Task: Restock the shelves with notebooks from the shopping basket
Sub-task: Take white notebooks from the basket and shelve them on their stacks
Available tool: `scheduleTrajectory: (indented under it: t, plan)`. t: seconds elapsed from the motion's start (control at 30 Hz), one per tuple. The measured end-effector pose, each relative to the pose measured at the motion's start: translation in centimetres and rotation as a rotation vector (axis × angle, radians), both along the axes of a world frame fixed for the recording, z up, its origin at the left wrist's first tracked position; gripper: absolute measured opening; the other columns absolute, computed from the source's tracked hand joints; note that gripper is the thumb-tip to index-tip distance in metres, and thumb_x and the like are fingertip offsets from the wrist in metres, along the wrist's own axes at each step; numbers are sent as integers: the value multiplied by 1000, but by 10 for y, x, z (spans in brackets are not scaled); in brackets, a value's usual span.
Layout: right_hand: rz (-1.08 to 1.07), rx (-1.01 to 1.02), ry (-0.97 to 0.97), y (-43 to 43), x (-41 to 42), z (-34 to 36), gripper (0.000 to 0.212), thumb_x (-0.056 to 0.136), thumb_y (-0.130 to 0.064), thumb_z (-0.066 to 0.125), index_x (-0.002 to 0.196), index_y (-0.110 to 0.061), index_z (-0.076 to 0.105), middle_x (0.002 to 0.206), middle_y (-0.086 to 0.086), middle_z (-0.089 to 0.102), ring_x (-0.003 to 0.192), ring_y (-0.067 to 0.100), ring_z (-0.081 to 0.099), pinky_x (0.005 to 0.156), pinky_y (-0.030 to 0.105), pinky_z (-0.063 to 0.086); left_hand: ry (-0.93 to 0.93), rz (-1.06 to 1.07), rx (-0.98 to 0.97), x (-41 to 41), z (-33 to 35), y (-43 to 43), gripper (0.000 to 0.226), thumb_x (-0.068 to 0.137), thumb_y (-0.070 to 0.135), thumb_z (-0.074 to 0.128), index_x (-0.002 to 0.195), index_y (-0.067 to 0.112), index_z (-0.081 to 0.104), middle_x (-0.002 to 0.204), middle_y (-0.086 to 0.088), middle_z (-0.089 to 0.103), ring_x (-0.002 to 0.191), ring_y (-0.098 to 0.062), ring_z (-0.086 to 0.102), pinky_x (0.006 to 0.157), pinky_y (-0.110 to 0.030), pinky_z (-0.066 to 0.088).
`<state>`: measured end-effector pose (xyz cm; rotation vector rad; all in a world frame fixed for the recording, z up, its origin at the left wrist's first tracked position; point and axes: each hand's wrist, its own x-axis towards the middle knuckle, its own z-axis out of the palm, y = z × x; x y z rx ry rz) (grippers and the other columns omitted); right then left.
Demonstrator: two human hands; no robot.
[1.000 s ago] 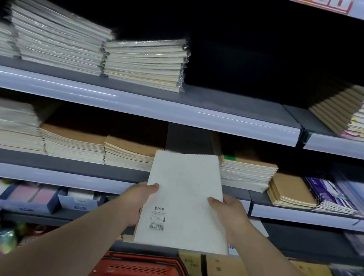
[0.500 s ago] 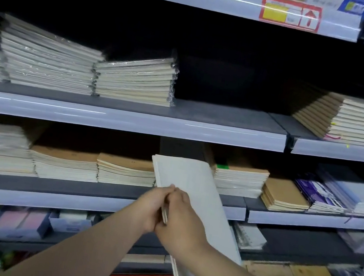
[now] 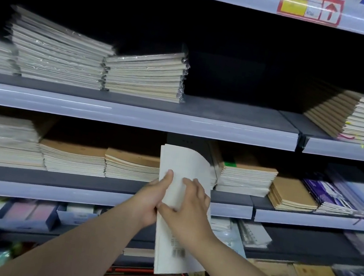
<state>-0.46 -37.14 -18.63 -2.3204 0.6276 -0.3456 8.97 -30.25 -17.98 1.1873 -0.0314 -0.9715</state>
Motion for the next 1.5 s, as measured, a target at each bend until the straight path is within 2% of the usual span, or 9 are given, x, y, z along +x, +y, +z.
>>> scheduleTrajectory:
  t: [0.2, 0.37, 0.47, 0.6, 0.77, 1.07, 1.17, 1.37, 1.5]
  plan:
    - [2, 75, -55, 3, 10, 1, 86, 76, -45, 66, 144, -26, 18, 139, -12, 21, 123, 7, 13, 93, 22, 23, 14, -17, 22, 8, -3, 0, 75, 88, 73, 28, 123, 17, 64, 113, -8, 72, 104, -24, 69, 87, -37, 53]
    - [20, 249, -72, 0, 13, 4, 40, 85, -20, 55, 123, -23, 44, 120, -10, 48, 111, 9, 46, 95, 30, 45, 2, 47, 87, 16, -10, 10, 64, 93, 65, 36, 120, 14, 64, 105, -9, 74, 94, -25, 72, 78, -38, 56]
    - [8, 279, -66, -4, 9, 3, 38, 92, -3, 40, 123, -19, 52, 112, -1, 62, 98, 14, 60, 83, 30, 55, 15, 118, 167, 26, -21, 17, 64, 93, 63, 40, 124, 11, 60, 110, -12, 71, 100, -33, 68, 90, -47, 53]
    - [29, 260, -67, -16, -3, -5, 41, 90, 4, 39, 111, -28, 52, 93, -18, 61, 79, -3, 58, 60, 4, 43, -69, 245, 474, 44, -38, 36, 69, 91, 69, 39, 130, 15, 52, 121, -6, 59, 109, -31, 55, 103, -49, 41]
    - [-147, 313, -100, -56, -11, 5, 38, 92, 5, 44, 112, -24, 59, 94, -17, 61, 80, -2, 55, 54, 3, 41, -175, 321, 670, 74, -52, 72, 67, 96, 62, 32, 129, 7, 51, 114, -9, 51, 115, -34, 51, 106, -47, 37]
    - [-248, 387, -52, -101, -1, 20, 33, 90, 4, 49, 108, -19, 64, 103, 2, 68, 93, 25, 63, 78, 33, 54, -59, 355, 592, 97, -54, 79, 72, 92, 69, 35, 130, 10, 52, 128, -13, 55, 116, -38, 53, 105, -56, 38]
    - [-274, 361, -3, -112, -4, 17, 33, 89, 5, 48, 109, -16, 65, 93, -1, 68, 81, 21, 62, 62, 27, 50, -146, 344, 692, 100, -56, 79, 72, 97, 62, 27, 136, 6, 48, 132, -13, 50, 123, -35, 47, 101, -41, 35]
    - [-419, 183, 36, -144, -13, 27, 31, 85, 5, 45, 102, -13, 65, 75, 4, 64, 63, 23, 58, 53, 26, 44, -170, 467, 715, 118, -58, 104, 69, 99, 58, 27, 142, 6, 42, 142, -15, 45, 128, -37, 43, 105, -45, 31]
    - [-411, 49, 53, -140, -1, 32, 37, 85, 5, 42, 107, -17, 63, 79, 7, 65, 59, 22, 55, 46, 21, 37, -94, 484, 509, 124, -52, 95, 68, 94, 63, 42, 130, 6, 55, 130, -8, 58, 111, -33, 55, 98, -44, 42]
